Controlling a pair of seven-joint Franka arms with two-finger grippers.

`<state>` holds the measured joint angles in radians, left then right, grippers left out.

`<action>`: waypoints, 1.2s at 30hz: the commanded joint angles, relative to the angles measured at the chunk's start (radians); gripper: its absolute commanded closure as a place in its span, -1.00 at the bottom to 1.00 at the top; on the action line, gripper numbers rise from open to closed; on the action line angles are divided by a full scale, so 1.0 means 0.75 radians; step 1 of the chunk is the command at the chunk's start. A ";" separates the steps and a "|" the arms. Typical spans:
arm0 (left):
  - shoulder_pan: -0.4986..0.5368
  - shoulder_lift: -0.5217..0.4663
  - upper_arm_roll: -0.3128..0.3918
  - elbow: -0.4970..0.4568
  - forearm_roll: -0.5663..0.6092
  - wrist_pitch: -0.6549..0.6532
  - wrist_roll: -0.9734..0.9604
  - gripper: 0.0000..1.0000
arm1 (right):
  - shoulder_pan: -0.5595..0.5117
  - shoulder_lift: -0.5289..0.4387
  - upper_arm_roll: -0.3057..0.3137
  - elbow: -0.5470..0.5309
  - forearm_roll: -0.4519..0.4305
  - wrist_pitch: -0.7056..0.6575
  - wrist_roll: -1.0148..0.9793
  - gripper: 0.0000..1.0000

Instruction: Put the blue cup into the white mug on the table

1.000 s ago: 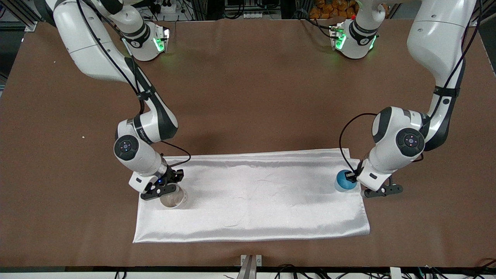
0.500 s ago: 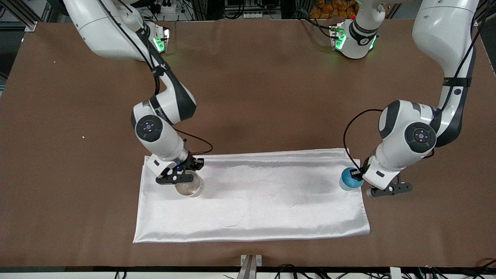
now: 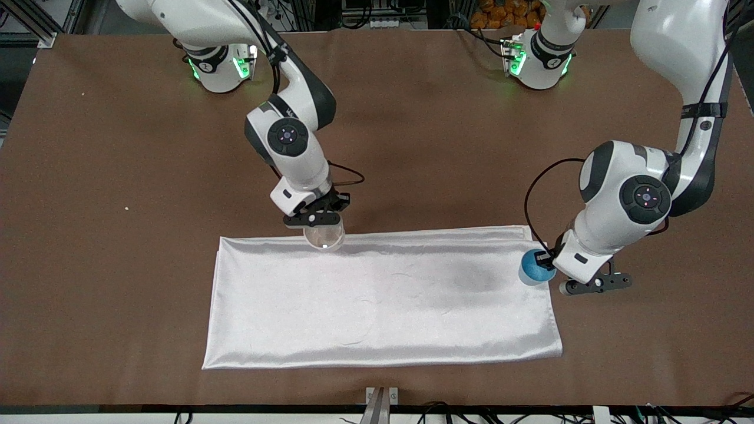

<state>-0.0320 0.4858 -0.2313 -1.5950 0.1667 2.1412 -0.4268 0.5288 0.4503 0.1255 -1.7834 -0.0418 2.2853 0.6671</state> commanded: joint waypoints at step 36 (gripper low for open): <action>-0.029 -0.057 -0.017 0.110 0.042 -0.261 -0.026 1.00 | 0.322 0.034 -0.022 -0.326 -0.008 0.442 0.239 1.00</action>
<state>-0.0513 0.4481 -0.2386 -1.5237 0.1678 1.9681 -0.4268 0.7428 0.4628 0.1236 -2.0249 -0.0417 2.5809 0.8066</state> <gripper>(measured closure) 0.965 0.925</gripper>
